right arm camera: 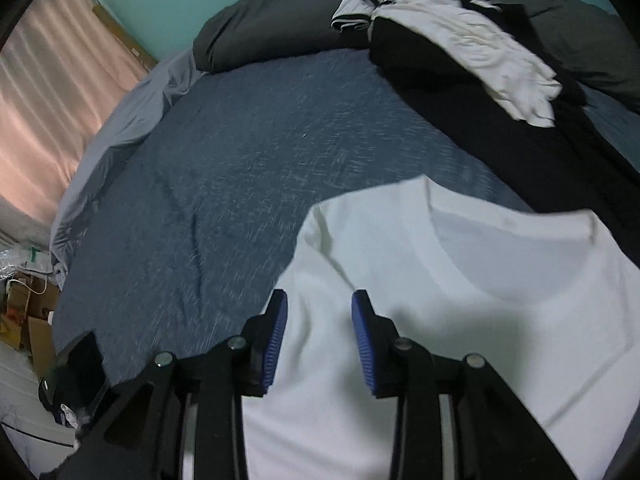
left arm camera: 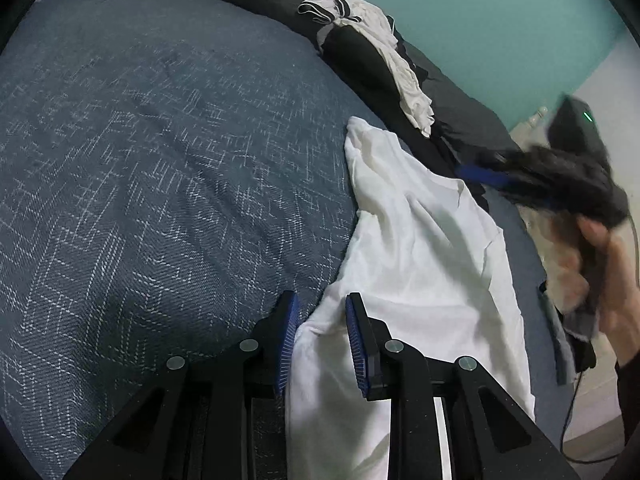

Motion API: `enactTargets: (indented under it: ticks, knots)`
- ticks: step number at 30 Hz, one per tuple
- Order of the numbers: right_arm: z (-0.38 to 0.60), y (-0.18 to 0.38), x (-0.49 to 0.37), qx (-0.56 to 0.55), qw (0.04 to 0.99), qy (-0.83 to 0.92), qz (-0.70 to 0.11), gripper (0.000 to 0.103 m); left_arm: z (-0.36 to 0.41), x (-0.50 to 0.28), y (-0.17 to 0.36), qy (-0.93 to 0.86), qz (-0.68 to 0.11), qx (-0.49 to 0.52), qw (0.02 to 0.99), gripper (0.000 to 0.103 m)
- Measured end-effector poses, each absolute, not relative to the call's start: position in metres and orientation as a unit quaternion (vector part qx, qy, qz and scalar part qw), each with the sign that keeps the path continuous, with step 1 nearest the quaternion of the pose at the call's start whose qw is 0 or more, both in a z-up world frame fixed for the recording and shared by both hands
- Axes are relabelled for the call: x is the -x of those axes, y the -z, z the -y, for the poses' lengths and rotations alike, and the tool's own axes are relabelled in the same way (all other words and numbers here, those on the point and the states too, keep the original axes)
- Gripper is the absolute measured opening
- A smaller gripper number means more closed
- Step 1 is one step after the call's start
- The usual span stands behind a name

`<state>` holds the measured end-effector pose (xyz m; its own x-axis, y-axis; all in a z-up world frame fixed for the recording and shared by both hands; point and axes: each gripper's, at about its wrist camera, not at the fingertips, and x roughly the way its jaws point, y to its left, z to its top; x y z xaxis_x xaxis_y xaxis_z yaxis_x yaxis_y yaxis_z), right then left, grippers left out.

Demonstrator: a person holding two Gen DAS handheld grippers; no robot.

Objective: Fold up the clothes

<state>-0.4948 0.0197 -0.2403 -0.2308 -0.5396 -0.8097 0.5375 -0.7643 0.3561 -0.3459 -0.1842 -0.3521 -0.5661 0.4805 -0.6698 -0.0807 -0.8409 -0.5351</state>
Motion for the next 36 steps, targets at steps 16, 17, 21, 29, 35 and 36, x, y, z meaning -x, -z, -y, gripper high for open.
enactTargets:
  ticks: [16, 17, 21, 29, 35, 36]
  knots:
    - [0.048, 0.276, 0.542, -0.532, 0.341, 0.773, -0.062, 0.006, 0.177, 0.346, 0.356, -0.859, 0.215, 0.431, 0.173, 0.006]
    - [0.049, 0.273, 0.545, -0.525, 0.345, 0.775, -0.059, 0.004, 0.178, 0.346, 0.356, -0.859, 0.216, 0.43, 0.173, 0.006]
    - [0.053, 0.264, 0.556, -0.512, 0.351, 0.782, -0.058, 0.004, 0.179, 0.345, 0.356, -0.861, 0.219, 0.426, 0.171, 0.006]
    - [0.068, 0.284, 0.567, -0.525, 0.342, 0.778, -0.054, 0.004, 0.188, 0.343, 0.358, -0.857, 0.243, 0.423, 0.168, 0.005]
    - [0.07, 0.294, 0.575, -0.539, 0.335, 0.773, -0.02, 0.007, 0.19, 0.343, 0.36, -0.856, 0.243, 0.425, 0.168, 0.005]
    - [0.069, 0.292, 0.575, -0.533, 0.336, 0.776, -0.014, 0.008, 0.19, 0.343, 0.36, -0.855, 0.244, 0.425, 0.168, 0.005]
